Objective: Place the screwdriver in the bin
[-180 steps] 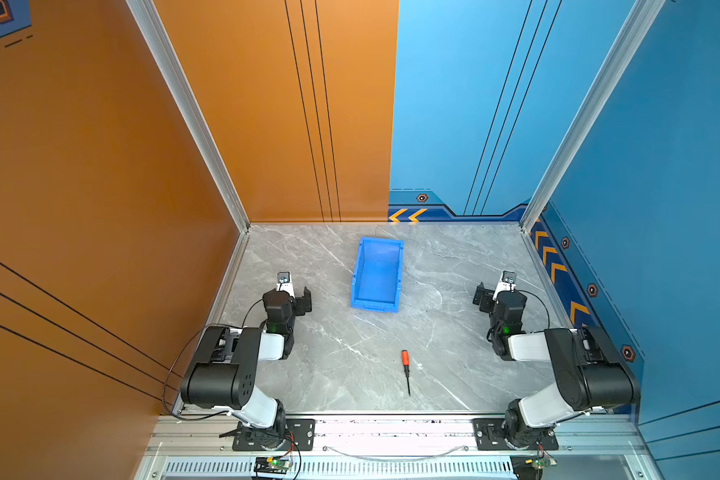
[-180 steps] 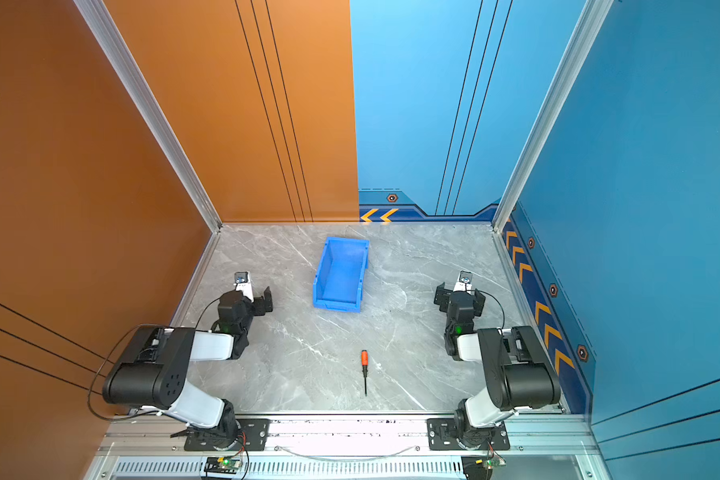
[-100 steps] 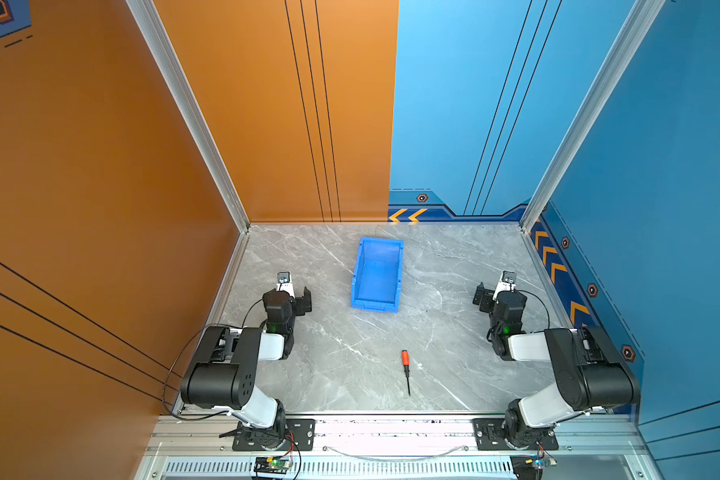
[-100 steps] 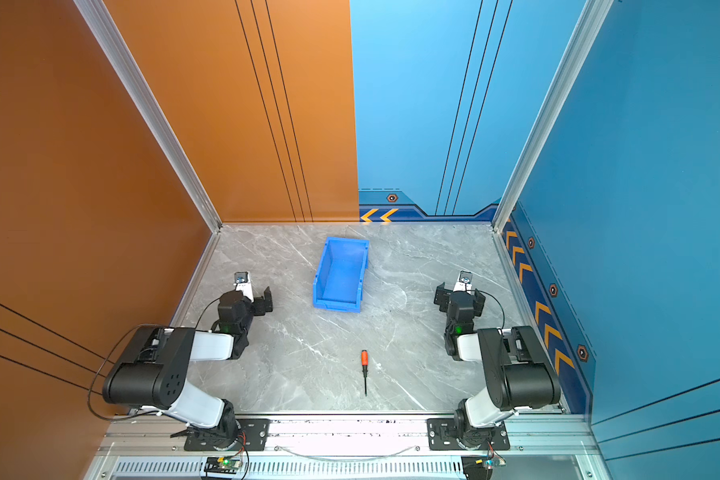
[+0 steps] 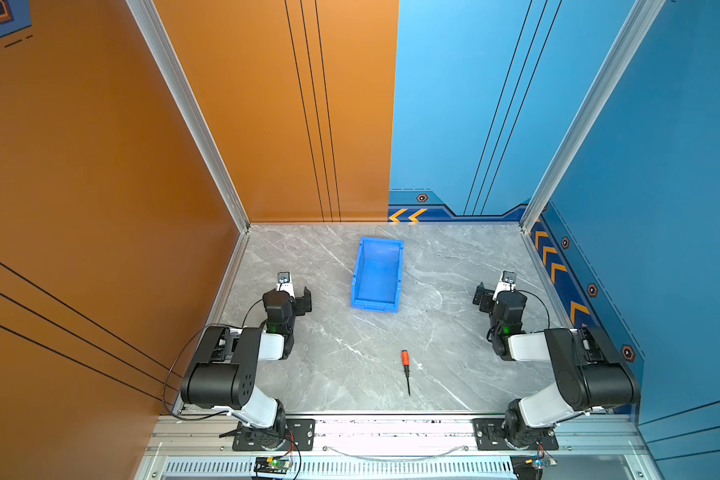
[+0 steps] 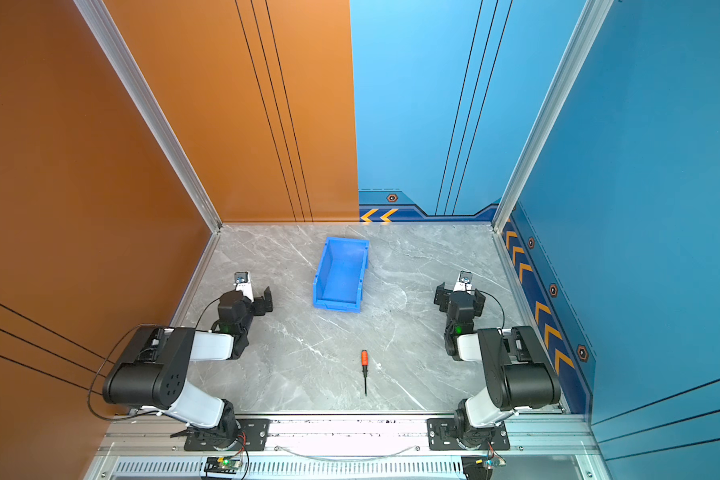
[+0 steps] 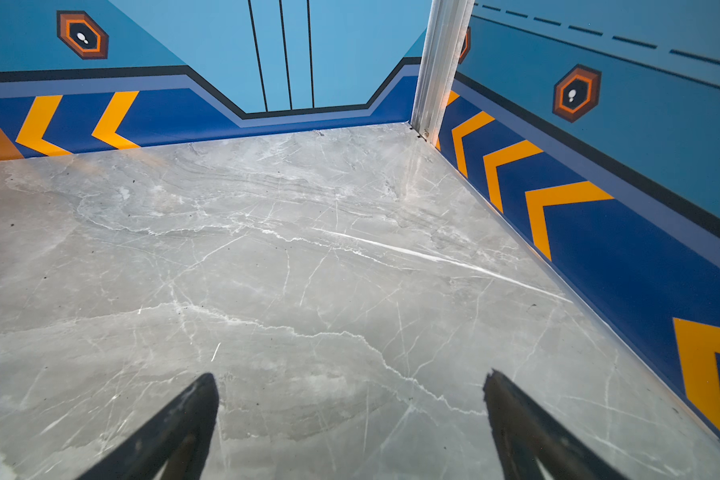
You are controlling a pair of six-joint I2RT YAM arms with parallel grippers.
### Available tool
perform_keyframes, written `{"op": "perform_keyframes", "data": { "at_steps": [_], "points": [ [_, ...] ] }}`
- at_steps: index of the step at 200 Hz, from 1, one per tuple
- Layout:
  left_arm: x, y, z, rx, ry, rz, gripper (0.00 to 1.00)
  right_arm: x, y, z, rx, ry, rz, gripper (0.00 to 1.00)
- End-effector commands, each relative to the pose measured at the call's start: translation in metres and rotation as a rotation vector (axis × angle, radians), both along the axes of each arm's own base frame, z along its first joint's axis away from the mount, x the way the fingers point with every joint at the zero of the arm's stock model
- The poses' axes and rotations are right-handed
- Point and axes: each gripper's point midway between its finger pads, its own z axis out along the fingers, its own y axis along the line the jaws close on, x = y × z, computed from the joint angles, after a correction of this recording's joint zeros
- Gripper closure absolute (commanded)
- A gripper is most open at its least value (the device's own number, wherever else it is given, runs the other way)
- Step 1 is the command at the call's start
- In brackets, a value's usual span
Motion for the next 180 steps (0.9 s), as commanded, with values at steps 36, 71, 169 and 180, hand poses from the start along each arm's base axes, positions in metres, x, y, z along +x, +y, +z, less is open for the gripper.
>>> {"op": "perform_keyframes", "data": {
  "at_steps": [36, 71, 169, 180],
  "points": [
    [0.0056, -0.0027, 0.0052, 0.01, -0.017, -0.016, 0.02, 0.0002, 0.0012, 0.0002, 0.013, -0.01, 0.005, 0.0],
    [0.0053, -0.0026, 0.0046, 0.011, -0.016, -0.016, 0.02, 0.0002, 0.0016, 0.0003, 0.013, -0.01, 0.007, 0.0],
    [0.0052, -0.0004, 0.0071, 0.0, -0.021, -0.012, 0.02, 0.0017, 0.0075, 0.0047, 0.009, -0.01, 0.039, 0.0],
    [0.0048, -0.0001, 0.0107, -0.002, -0.027, -0.012, 0.02, 0.0017, 0.0102, 0.0088, 0.0, -0.007, 0.05, 0.0]
  ]
}}
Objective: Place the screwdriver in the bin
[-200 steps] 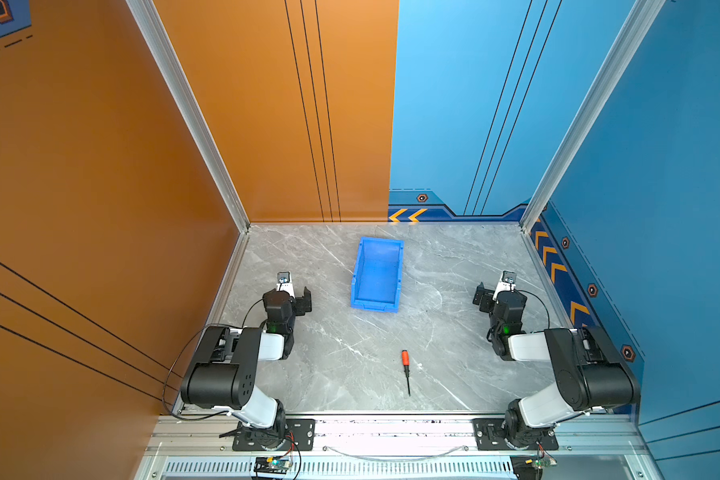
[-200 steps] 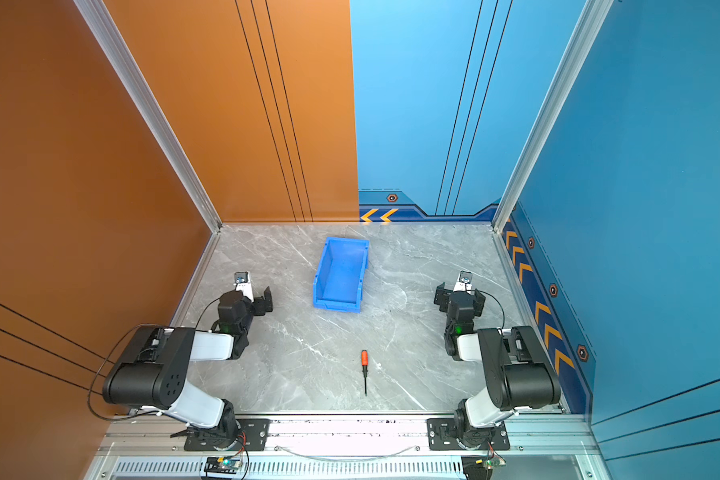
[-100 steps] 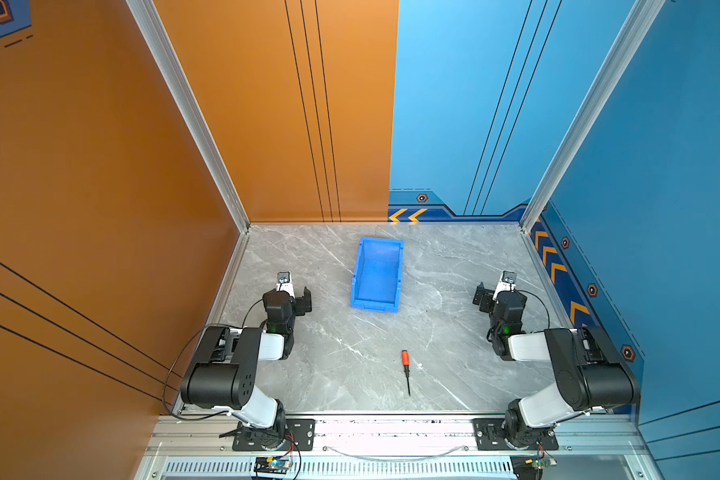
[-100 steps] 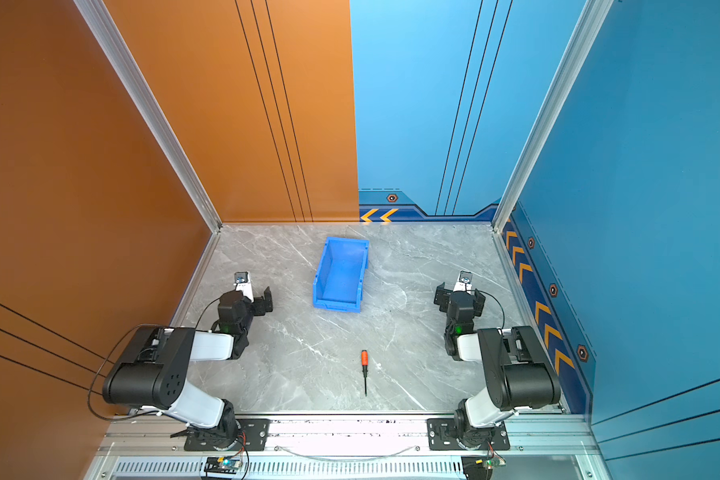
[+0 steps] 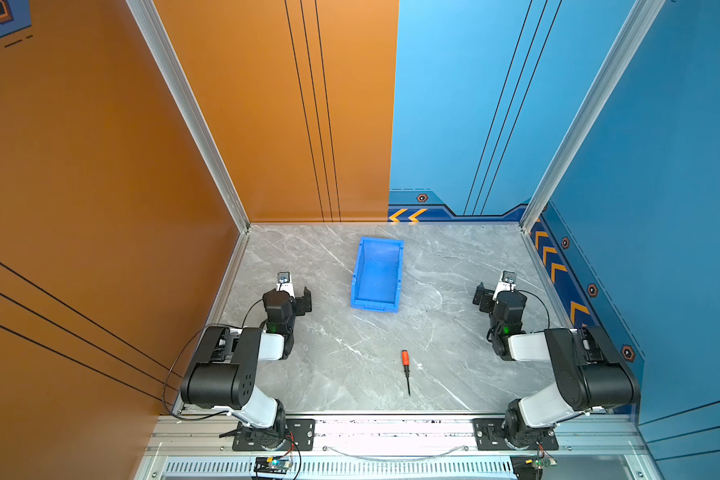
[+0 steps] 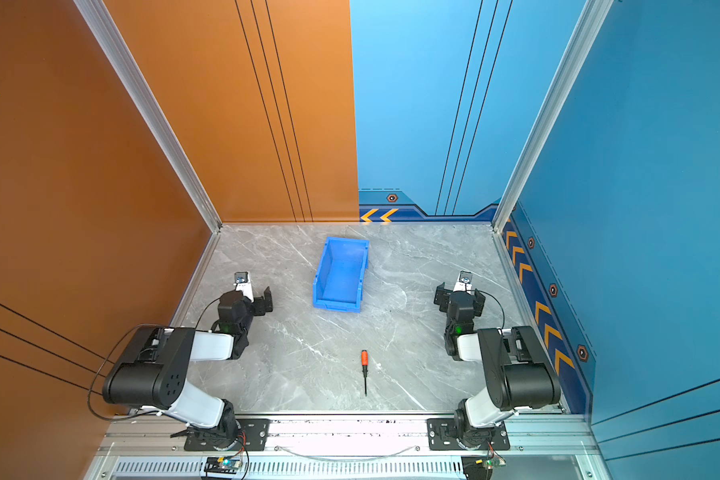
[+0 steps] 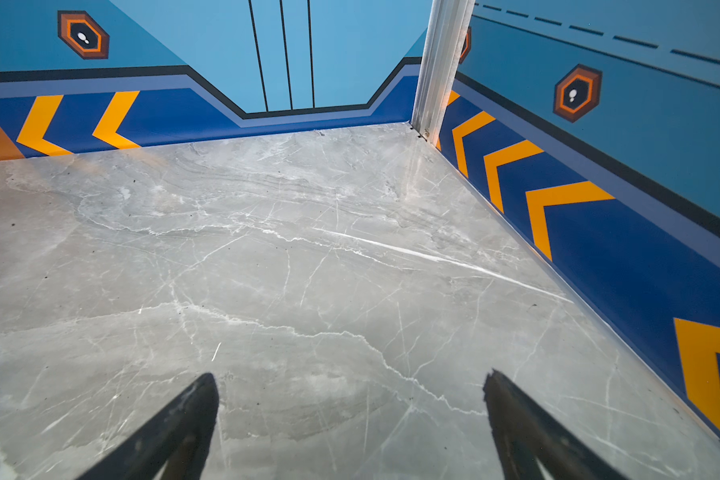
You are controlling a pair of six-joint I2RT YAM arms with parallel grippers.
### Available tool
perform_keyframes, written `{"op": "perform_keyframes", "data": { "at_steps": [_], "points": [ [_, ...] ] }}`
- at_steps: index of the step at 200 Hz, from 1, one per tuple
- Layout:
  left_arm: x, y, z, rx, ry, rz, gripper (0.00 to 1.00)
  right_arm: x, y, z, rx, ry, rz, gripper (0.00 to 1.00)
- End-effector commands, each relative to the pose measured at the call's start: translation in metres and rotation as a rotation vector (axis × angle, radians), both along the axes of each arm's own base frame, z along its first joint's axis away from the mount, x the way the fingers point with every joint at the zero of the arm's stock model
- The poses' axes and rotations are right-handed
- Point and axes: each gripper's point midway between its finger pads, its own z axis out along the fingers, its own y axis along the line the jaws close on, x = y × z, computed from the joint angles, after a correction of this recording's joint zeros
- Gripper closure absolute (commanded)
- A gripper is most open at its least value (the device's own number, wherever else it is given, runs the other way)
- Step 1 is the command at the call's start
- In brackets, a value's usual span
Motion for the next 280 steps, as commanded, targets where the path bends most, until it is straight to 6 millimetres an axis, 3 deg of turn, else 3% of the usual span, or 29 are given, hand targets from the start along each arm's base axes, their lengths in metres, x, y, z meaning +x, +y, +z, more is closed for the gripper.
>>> {"op": "perform_keyframes", "data": {
  "at_steps": [1, 64, 109, 156, 218, 252, 280],
  "points": [
    [0.005, 0.0, 0.011, -0.002, -0.027, -0.012, 0.02, 0.001, 0.009, 0.009, -0.003, -0.009, 0.041, 0.0],
    [-0.003, -0.001, 0.031, -0.026, 0.015, -0.008, 0.02, -0.003, 0.029, 0.047, -0.051, 0.024, 0.105, 0.0],
    [-0.014, -0.01, 0.044, -0.046, 0.089, -0.03, 0.02, -0.019, 0.043, 0.069, 0.045, 0.092, 0.067, 0.0],
    [-0.024, -0.046, 0.066, -0.144, 0.155, -0.081, 0.02, -0.052, 0.056, 0.071, 0.148, 0.212, 0.023, 0.0],
    [-0.037, -0.112, 0.088, -0.289, 0.207, -0.338, 0.02, -0.083, 0.118, 0.061, 0.201, 0.322, 0.224, 0.0],
    [-0.06, -0.154, 0.095, -0.319, 0.258, -0.516, 0.02, -0.101, 0.153, 0.049, 0.235, 0.409, 0.315, 0.0],
    [-0.091, -0.185, 0.097, -0.307, 0.29, -0.669, 0.02, -0.117, 0.178, 0.04, 0.233, 0.479, 0.384, 0.0]
  ]
}}
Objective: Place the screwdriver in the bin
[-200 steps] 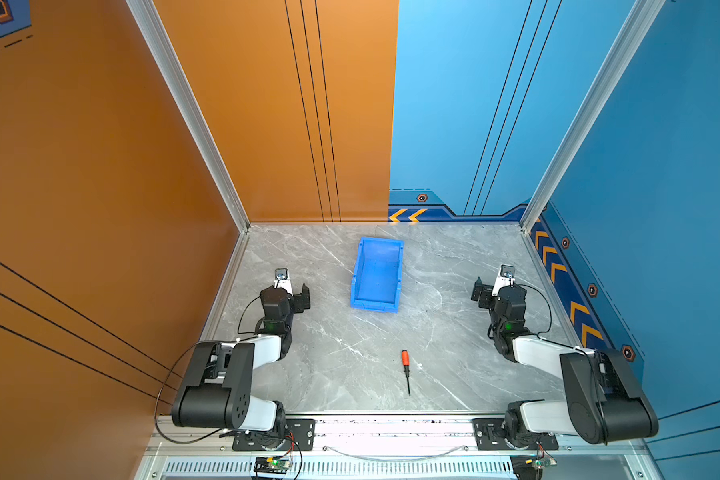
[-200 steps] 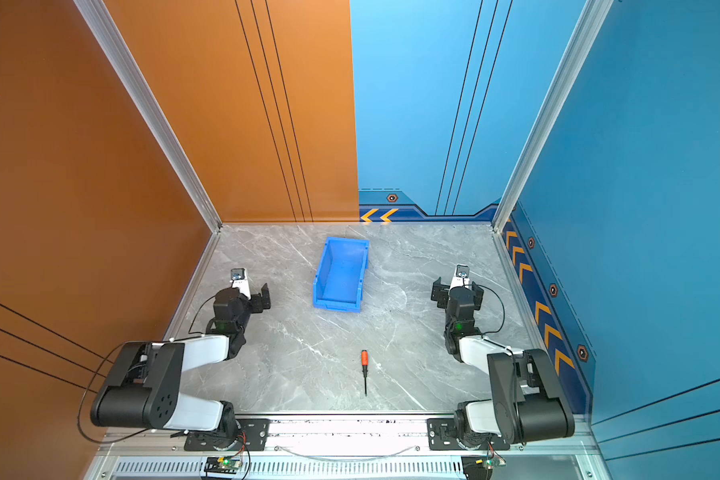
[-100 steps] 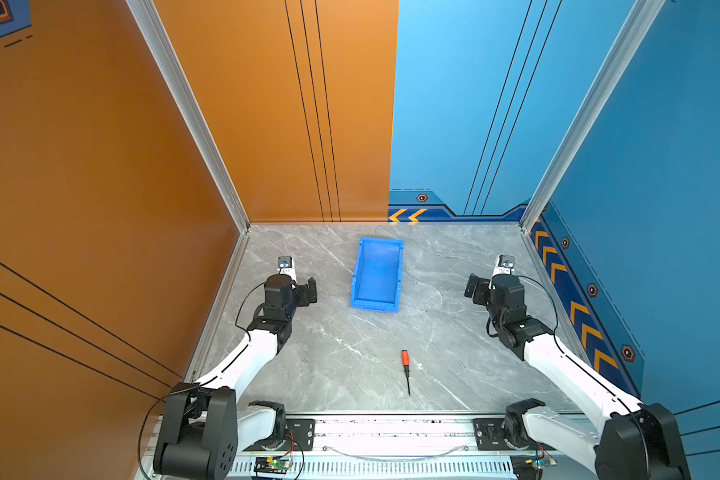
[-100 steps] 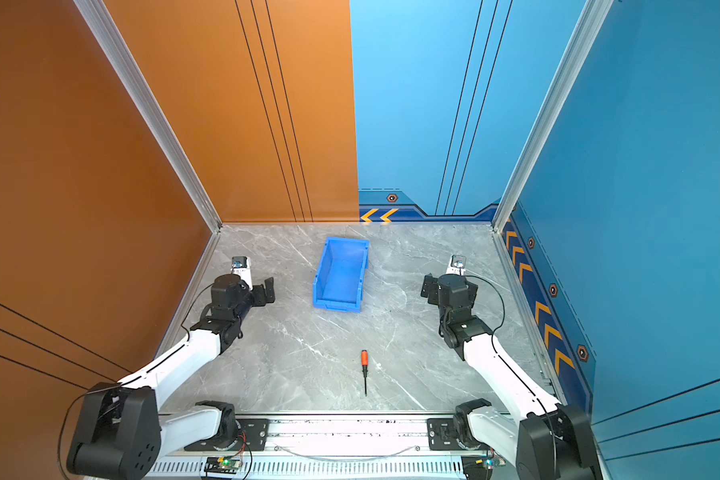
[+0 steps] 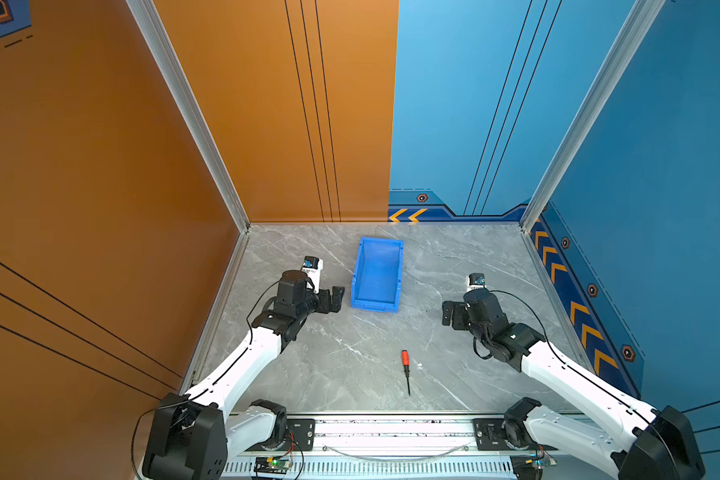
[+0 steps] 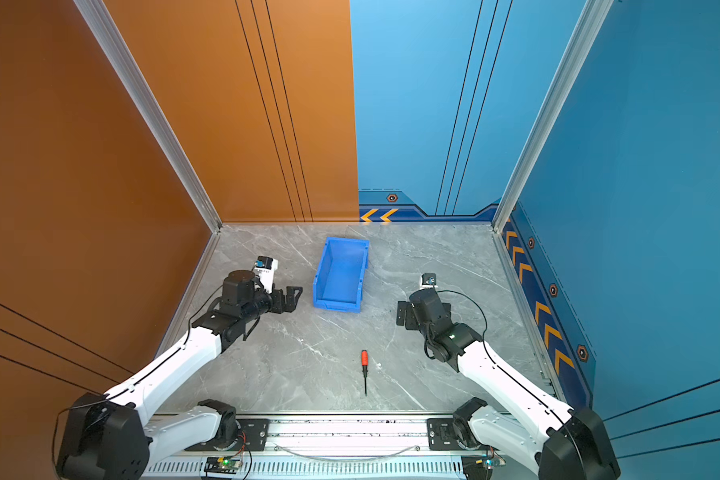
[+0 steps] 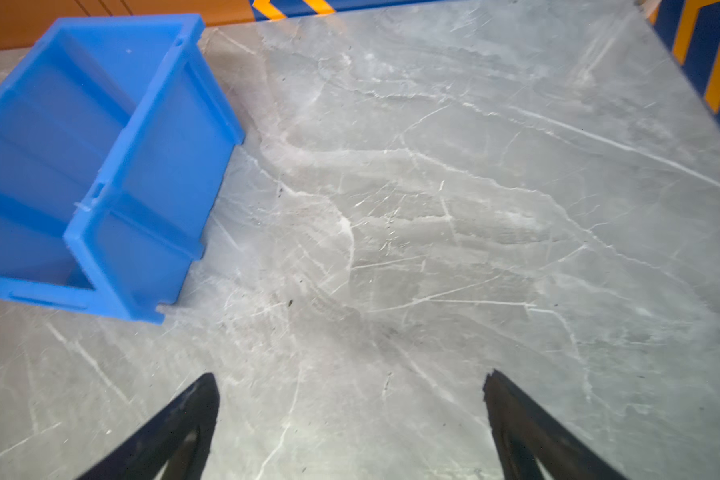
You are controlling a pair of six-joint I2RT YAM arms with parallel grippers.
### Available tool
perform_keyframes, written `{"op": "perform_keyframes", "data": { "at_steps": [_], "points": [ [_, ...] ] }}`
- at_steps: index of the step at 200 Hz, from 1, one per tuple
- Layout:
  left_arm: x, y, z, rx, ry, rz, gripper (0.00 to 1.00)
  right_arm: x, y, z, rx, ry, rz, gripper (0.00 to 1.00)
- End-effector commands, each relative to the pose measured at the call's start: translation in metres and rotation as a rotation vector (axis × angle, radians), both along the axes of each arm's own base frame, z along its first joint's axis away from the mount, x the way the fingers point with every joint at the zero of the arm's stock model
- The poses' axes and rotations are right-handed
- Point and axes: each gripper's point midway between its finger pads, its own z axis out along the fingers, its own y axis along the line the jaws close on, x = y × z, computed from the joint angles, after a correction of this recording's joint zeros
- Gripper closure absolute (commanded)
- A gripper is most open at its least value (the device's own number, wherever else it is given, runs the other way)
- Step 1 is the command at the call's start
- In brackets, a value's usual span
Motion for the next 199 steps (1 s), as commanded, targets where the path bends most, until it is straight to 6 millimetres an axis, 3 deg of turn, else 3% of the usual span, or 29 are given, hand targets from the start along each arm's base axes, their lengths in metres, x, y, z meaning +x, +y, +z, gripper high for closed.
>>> {"op": "perform_keyframes", "data": {
  "at_steps": [1, 46, 82, 116, 155, 199],
  "points": [
    [-0.031, -0.03, 0.009, -0.029, 0.024, -0.168, 0.02, -0.018, 0.017, -0.009, 0.015, 0.094, 0.042, 0.0],
    [-0.082, -0.067, 0.007, 0.015, 0.035, -0.354, 0.02, -0.046, 0.069, -0.036, 0.02, 0.241, 0.243, 0.0],
    [-0.107, -0.087, 0.004, 0.021, 0.037, -0.398, 0.02, -0.056, 0.1, -0.048, 0.068, 0.302, 0.34, 0.0],
    [-0.123, -0.094, -0.004, 0.038, 0.06, -0.392, 0.02, -0.062, 0.116, -0.067, 0.058, 0.377, 0.37, 0.04],
    [-0.126, -0.077, -0.012, 0.034, 0.049, -0.273, 0.02, -0.07, 0.129, -0.082, 0.024, 0.422, 0.388, 0.13],
    [-0.12, -0.04, -0.013, 0.048, 0.003, -0.11, 0.02, -0.076, 0.137, -0.088, 0.0, 0.439, 0.395, 0.24]
  ]
}}
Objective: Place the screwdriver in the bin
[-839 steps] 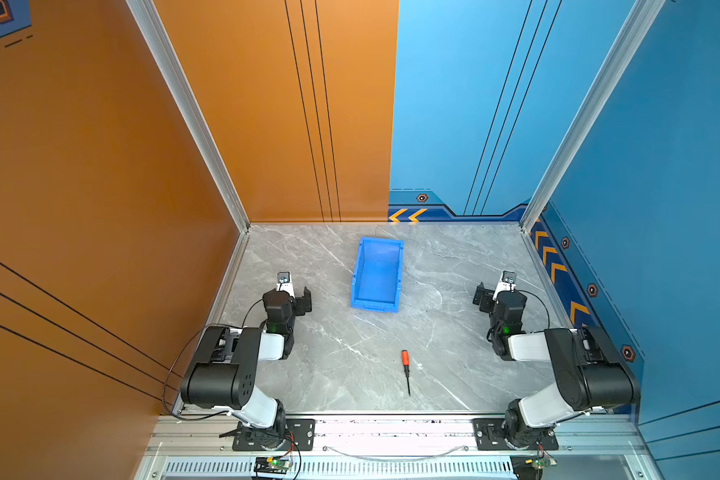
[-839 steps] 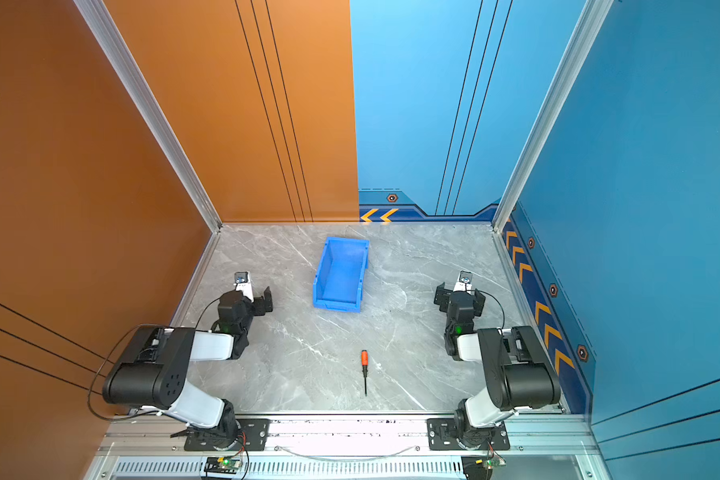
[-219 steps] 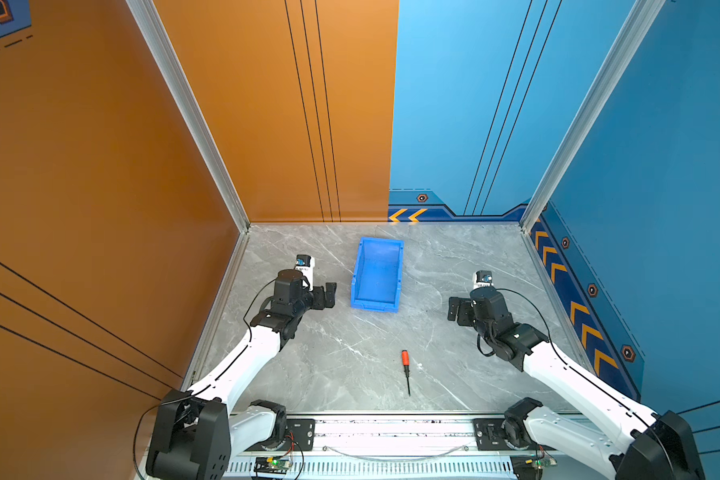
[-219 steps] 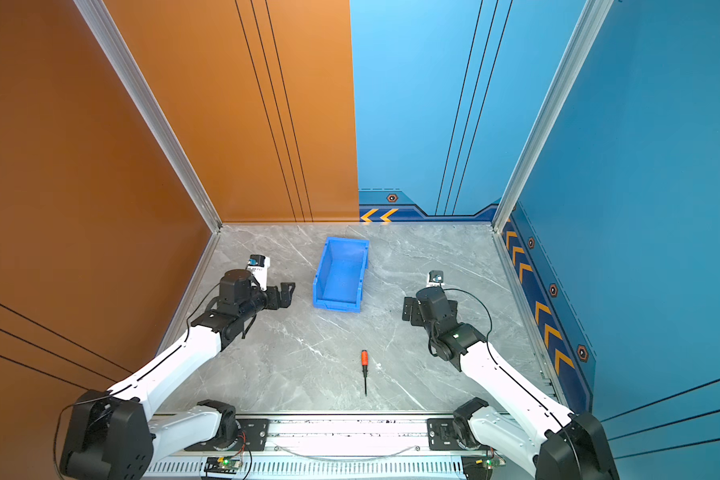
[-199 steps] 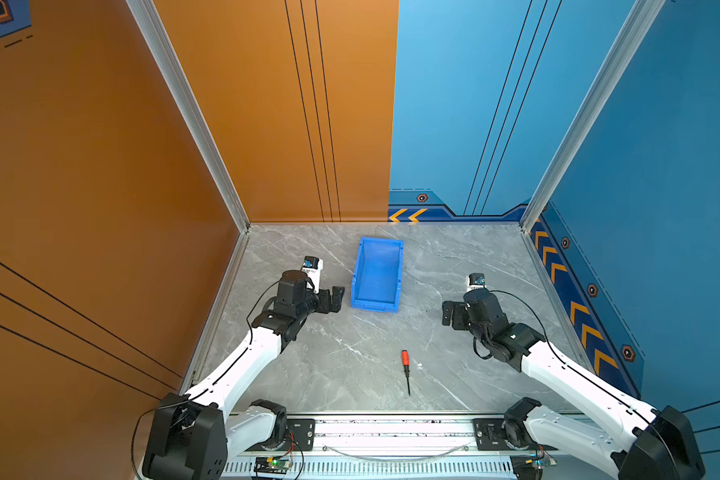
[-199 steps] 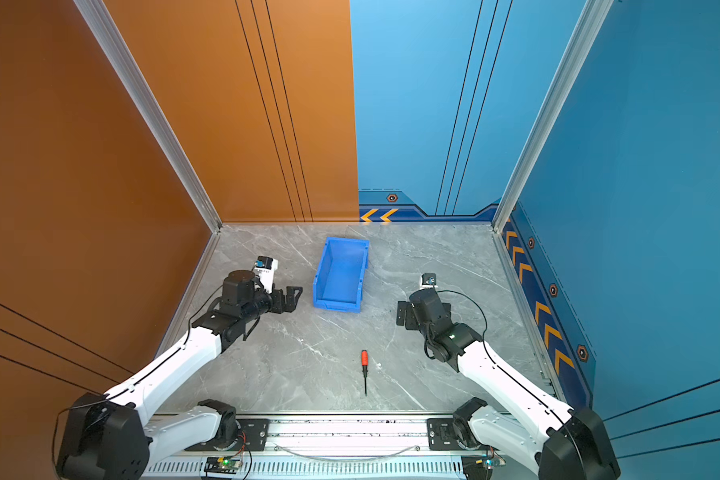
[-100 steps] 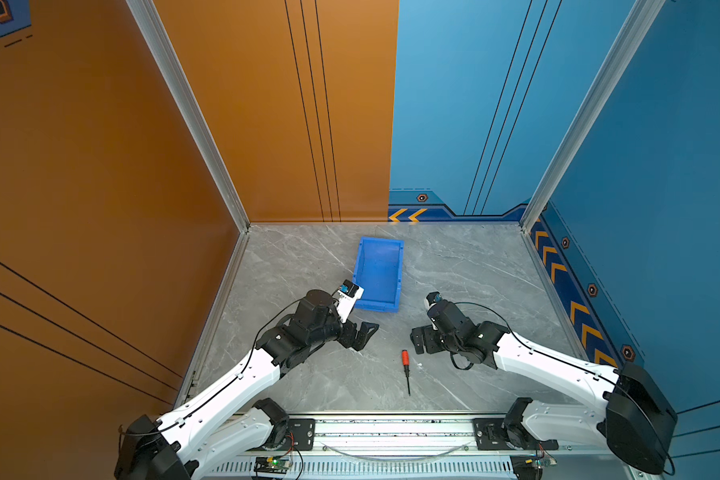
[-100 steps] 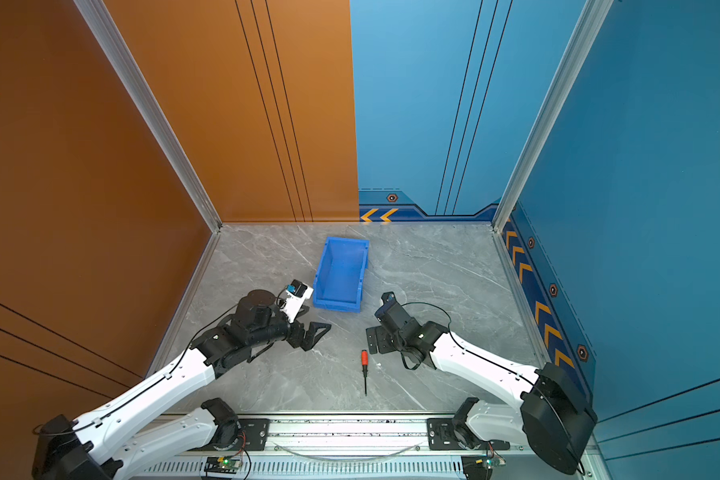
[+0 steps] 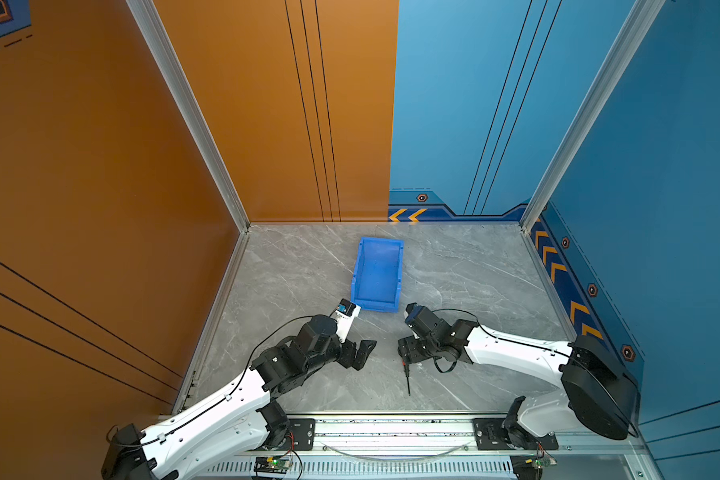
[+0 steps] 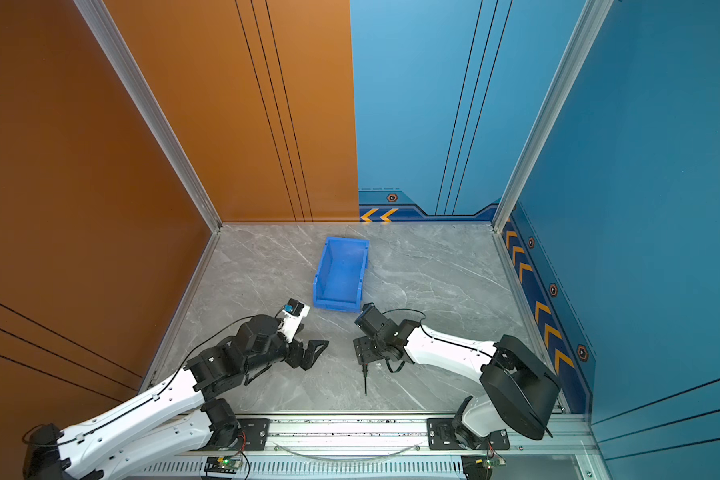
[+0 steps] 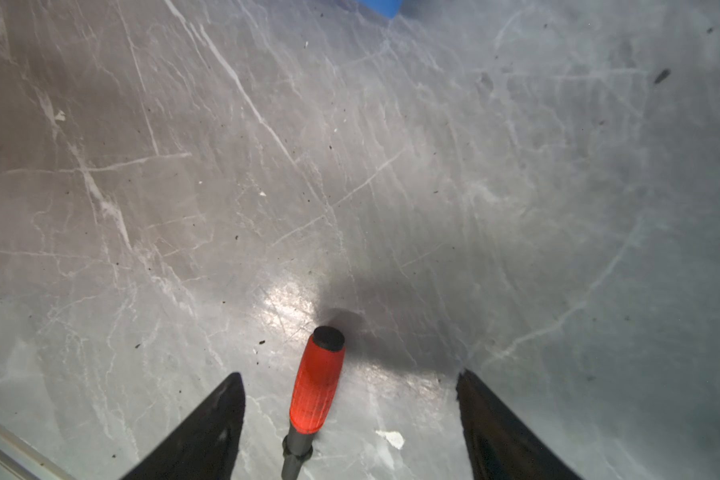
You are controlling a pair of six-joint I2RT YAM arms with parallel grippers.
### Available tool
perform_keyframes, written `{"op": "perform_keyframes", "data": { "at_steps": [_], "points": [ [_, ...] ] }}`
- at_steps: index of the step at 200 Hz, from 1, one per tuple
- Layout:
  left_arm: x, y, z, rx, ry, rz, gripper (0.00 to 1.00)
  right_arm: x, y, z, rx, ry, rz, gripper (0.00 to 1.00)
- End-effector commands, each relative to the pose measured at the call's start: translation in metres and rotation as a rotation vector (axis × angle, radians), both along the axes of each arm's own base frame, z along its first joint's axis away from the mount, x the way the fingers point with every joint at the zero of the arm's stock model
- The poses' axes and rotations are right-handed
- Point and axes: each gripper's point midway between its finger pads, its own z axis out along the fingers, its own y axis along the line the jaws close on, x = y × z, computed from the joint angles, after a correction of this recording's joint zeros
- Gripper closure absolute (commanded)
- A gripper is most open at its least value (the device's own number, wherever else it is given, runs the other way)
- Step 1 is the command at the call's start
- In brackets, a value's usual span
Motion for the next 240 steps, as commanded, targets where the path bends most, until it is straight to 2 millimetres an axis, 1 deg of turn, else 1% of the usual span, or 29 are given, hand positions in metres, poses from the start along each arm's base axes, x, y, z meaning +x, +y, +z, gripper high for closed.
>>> {"op": "perform_keyframes", "data": {
  "at_steps": [1, 14, 39, 61, 77, 108, 151, 202, 221, 240],
  "points": [
    [0.007, 0.027, -0.006, 0.032, -0.013, 0.135, 0.02, 0.0, 0.011, 0.005, 0.012, -0.004, 0.002, 0.24],
    [0.007, 0.034, -0.008, 0.042, -0.016, 0.157, 0.02, -0.003, 0.012, 0.002, -0.003, 0.006, 0.016, 0.25],
    [0.008, 0.04, -0.007, 0.053, -0.03, 0.175, 0.02, -0.007, 0.013, -0.006, -0.027, 0.027, 0.029, 0.29],
    [0.008, 0.041, -0.006, 0.053, -0.034, 0.179, 0.02, -0.006, 0.014, -0.007, -0.035, 0.024, 0.03, 0.36],
    [0.009, 0.042, -0.007, 0.053, -0.034, 0.183, 0.02, -0.007, 0.013, -0.011, -0.044, 0.032, 0.031, 0.4],
    [0.009, 0.043, -0.006, 0.055, -0.039, 0.189, 0.02, -0.01, 0.013, -0.017, -0.055, 0.045, 0.037, 0.5],
    [0.009, 0.042, -0.005, 0.048, -0.043, 0.184, 0.02, -0.012, 0.013, -0.025, -0.067, 0.061, 0.041, 0.53],
    [0.009, 0.044, -0.005, 0.051, -0.05, 0.19, 0.02, -0.014, 0.014, -0.032, -0.077, 0.076, 0.052, 0.64],
    [0.01, 0.044, -0.005, 0.05, -0.052, 0.192, 0.02, -0.014, 0.014, -0.034, -0.085, 0.081, 0.058, 0.7],
    [0.01, 0.044, -0.006, 0.054, -0.053, 0.195, 0.02, -0.013, 0.014, -0.034, -0.089, 0.083, 0.058, 0.78]
  ]
}}
